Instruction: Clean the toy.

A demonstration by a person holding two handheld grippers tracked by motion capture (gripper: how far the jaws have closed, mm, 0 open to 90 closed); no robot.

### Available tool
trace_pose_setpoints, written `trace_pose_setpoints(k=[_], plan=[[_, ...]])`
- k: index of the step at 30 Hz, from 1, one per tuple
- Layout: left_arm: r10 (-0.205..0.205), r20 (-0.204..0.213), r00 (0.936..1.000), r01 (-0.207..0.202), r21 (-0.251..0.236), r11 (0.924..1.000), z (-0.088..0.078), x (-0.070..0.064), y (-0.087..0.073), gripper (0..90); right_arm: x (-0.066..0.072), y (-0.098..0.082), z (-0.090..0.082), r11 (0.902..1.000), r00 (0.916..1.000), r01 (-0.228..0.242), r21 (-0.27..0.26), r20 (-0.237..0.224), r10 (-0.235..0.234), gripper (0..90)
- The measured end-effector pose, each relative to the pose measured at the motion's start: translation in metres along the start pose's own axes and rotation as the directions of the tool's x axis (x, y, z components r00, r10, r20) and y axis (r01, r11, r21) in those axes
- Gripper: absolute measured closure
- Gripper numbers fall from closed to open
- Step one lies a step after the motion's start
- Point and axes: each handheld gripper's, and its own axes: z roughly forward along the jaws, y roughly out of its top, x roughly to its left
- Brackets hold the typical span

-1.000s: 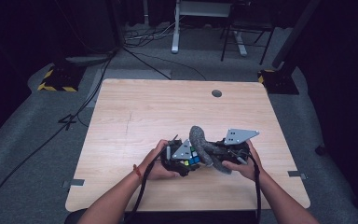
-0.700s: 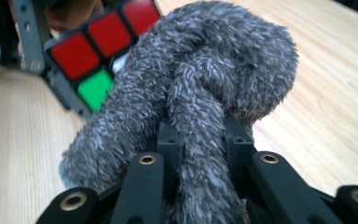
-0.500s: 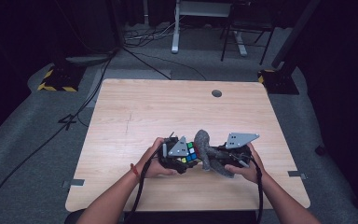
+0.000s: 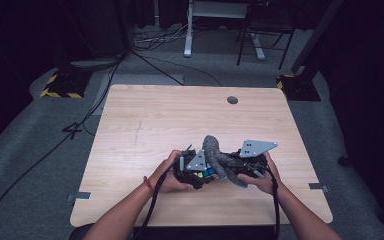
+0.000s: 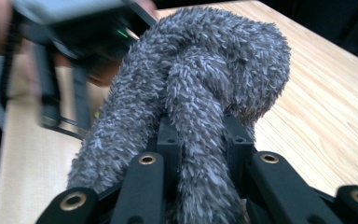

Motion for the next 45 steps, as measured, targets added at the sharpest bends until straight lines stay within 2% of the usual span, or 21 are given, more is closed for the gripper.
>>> trace_pose_setpoints(k=[4, 5, 6, 7, 9, 12, 18, 21, 24, 26, 29, 30, 32, 35, 37, 38, 40, 41, 43, 45], plan=[[-0.006, -0.003, 1.0000, 0.005, -0.024, 0.9997, -0.008, 0.001, 0.001, 33.6, -0.011, -0.011, 0.000, 0.9982, 0.9992, -0.039, 0.045, 0.012, 0.039, 74.0], [-0.006, -0.003, 1.0000, 0.006, -0.023, 0.9997, -0.008, 0.001, 0.001, 33.6, -0.012, -0.014, 0.000, 0.9978, 0.9990, -0.044, 0.050, 0.004, 0.044, 73.9], [-0.004, -0.007, 1.0000, 0.004, -0.016, 0.9999, -0.007, 0.001, 0.001, 33.5, -0.012, -0.018, -0.002, 0.9984, 0.9985, -0.048, 0.031, -0.024, 0.048, 73.8], [-0.003, -0.010, 0.9999, 0.003, -0.011, 0.9999, -0.005, 0.001, 0.001, 33.5, -0.012, -0.018, -0.002, 0.9984, 0.9985, -0.048, 0.031, -0.024, 0.048, 73.8], [-0.001, -0.011, 0.9999, 0.001, 0.016, 0.9999, -0.002, 0.000, 0.001, 33.4, -0.004, -0.013, -0.003, 0.9999, 0.9990, -0.015, 0.001, -0.043, 0.015, 73.9], [0.003, 0.002, 1.0000, -0.003, 0.029, 0.9996, 0.002, 0.001, 0.000, 33.2, 0.001, -0.009, -0.002, 0.9999, 0.9989, -0.004, -0.011, -0.047, 0.003, 73.9], [0.019, -0.004, 0.9998, -0.019, 0.063, 0.9978, 0.007, -0.002, 0.002, 33.0, 0.011, -0.001, 0.003, 0.9990, 0.9956, -0.004, -0.044, -0.093, 0.000, 74.0], [0.027, -0.012, 0.9996, -0.026, 0.081, 0.9964, 0.011, -0.003, 0.001, 32.9, 0.016, 0.004, 0.009, 0.9996, 0.9947, 0.011, -0.024, -0.102, -0.013, 74.0], [0.017, -0.012, 0.9998, -0.016, 0.059, 0.9981, 0.007, -0.001, 0.000, 33.2, 0.014, 0.002, 0.009, 0.9997, 0.9960, -0.004, -0.022, -0.090, 0.002, 74.0], [0.005, -0.016, 0.9999, -0.004, 0.030, 0.9996, 0.003, 0.000, 0.000, 33.2, 0.010, 0.001, 0.004, 0.9999, 0.9980, -0.005, -0.015, -0.063, 0.004, 74.1], [-0.011, -0.029, 0.9995, 0.011, -0.016, 0.9998, -0.006, 0.003, 0.000, 33.3, -0.002, -0.007, -0.003, 0.9988, 0.9983, -0.049, -0.005, -0.031, 0.049, 74.2], [-0.020, -0.019, 0.9996, 0.019, -0.044, 0.9988, -0.010, 0.004, -0.001, 33.3, -0.007, -0.011, -0.005, 0.9977, 0.9976, -0.067, 0.006, -0.016, 0.067, 74.2], [-0.020, -0.024, 0.9995, 0.019, -0.060, 0.9980, -0.013, 0.005, 0.000, 33.3, -0.013, -0.019, -0.005, 0.9958, 0.9963, -0.086, 0.033, 0.003, 0.086, 74.2], [-0.023, -0.022, 0.9995, 0.022, -0.074, 0.9970, -0.014, 0.004, 0.001, 33.3, -0.019, -0.025, -0.002, 0.9918, 0.9928, -0.119, 0.048, -0.013, 0.119, 74.2], [-0.019, -0.022, 0.9996, 0.017, -0.074, 0.9971, -0.013, 0.004, 0.001, 33.3, -0.019, -0.025, 0.000, 0.9910, 0.9929, -0.117, 0.065, -0.011, 0.118, 74.1], [-0.022, -0.017, 0.9996, 0.021, -0.083, 0.9964, -0.012, 0.005, 0.001, 33.3, -0.018, -0.026, 0.001, 0.9907, 0.9907, -0.127, 0.050, -0.044, 0.129, 74.1], [-0.029, 0.005, 0.9996, 0.030, -0.091, 0.9954, -0.011, 0.005, 0.000, 33.2, -0.016, -0.025, 0.003, 0.9906, 0.9876, -0.133, 0.031, -0.080, 0.135, 74.1], [-0.026, -0.001, 0.9997, 0.026, -0.084, 0.9961, -0.011, 0.004, 0.000, 33.2, -0.016, -0.025, 0.003, 0.9892, 0.9823, -0.146, 0.009, -0.117, 0.146, 74.2], [-0.016, -0.010, 0.9998, 0.015, -0.072, 0.9973, -0.010, 0.004, 0.000, 33.3, -0.017, -0.025, 0.003, 0.9853, 0.9759, -0.170, -0.016, -0.141, 0.166, 74.2], [-0.011, -0.011, 0.9999, 0.011, -0.063, 0.9980, -0.008, 0.004, 0.000, 32.9, -0.018, -0.025, 0.000, 0.9791, 0.9653, -0.195, -0.060, -0.189, 0.180, 74.2]])
